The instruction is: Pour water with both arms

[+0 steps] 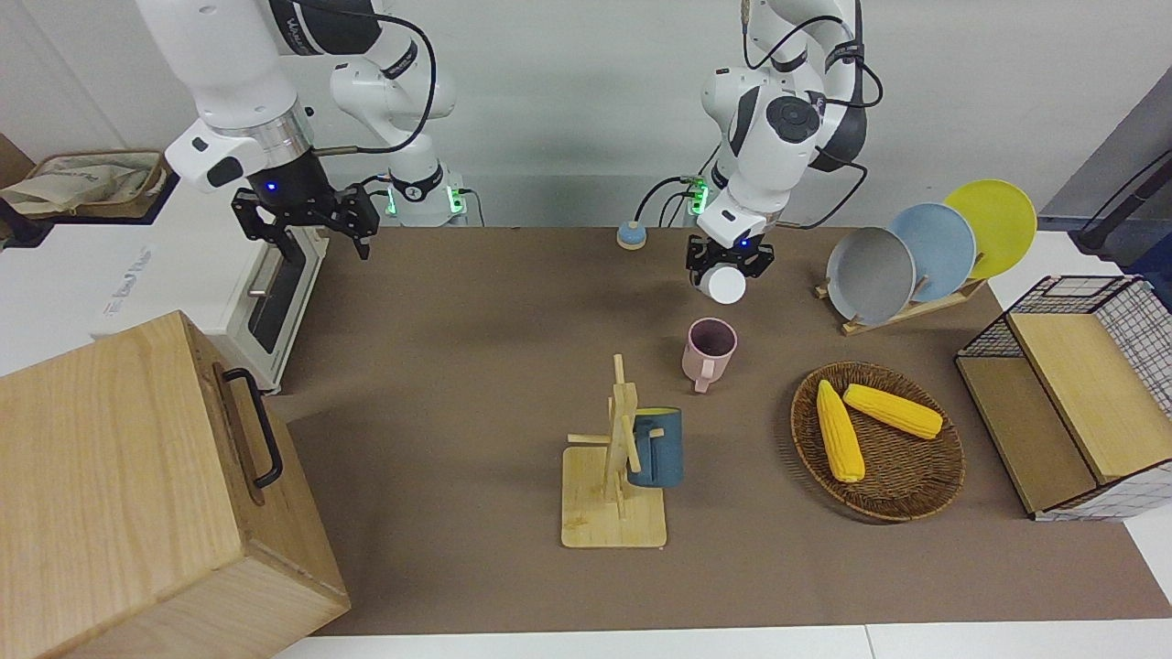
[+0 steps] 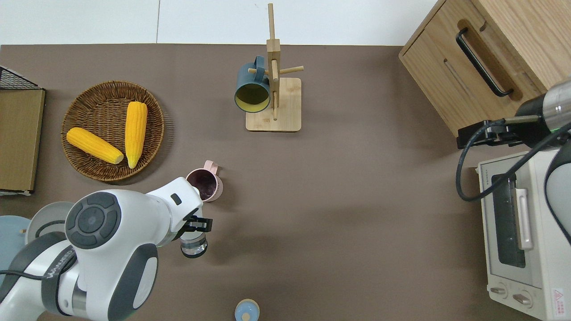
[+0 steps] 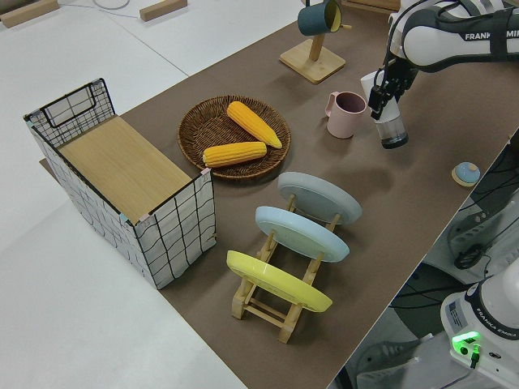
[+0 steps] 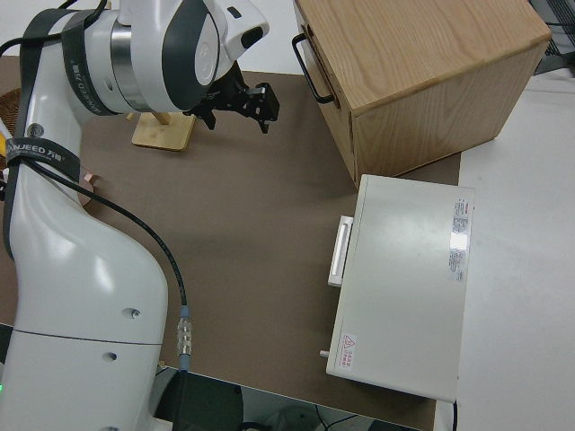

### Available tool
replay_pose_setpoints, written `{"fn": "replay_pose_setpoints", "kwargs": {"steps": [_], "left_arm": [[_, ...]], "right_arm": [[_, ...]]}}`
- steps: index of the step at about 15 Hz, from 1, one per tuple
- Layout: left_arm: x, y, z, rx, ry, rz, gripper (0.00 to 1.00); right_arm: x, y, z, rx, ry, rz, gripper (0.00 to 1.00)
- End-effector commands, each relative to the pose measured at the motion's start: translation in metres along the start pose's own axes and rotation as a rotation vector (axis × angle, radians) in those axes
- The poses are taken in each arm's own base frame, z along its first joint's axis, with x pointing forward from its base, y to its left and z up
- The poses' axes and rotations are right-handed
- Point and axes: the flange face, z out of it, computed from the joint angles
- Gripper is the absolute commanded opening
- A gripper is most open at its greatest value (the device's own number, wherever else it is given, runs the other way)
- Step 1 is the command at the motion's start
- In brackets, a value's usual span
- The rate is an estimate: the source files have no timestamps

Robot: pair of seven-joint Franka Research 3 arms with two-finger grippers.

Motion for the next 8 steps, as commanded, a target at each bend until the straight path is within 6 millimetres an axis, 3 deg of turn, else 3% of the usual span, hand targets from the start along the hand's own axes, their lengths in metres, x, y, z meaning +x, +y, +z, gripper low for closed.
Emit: {"fn": "replay_pose_setpoints", "kwargs": {"steps": [1,4,8], "left_arm": [[-0.024,-0.005,-0.007,0.016,0.110,-0.003,0.00],[-0.025,-0.006,-0.013,0.012,0.148,-0.011,0.00],[-0.028,-0.032,-0.030,0.015,0.193,-0.058,0.00]], "right_arm": [[-0.001,0.001,-0.002,0.022,0.007,-0.011,0.996],[-0.001,0.001,-0.002,0.022,0.007,-0.011,0.996],[-0.001,0.001,-0.002,0.022,0.007,-0.011,0.996]]}}
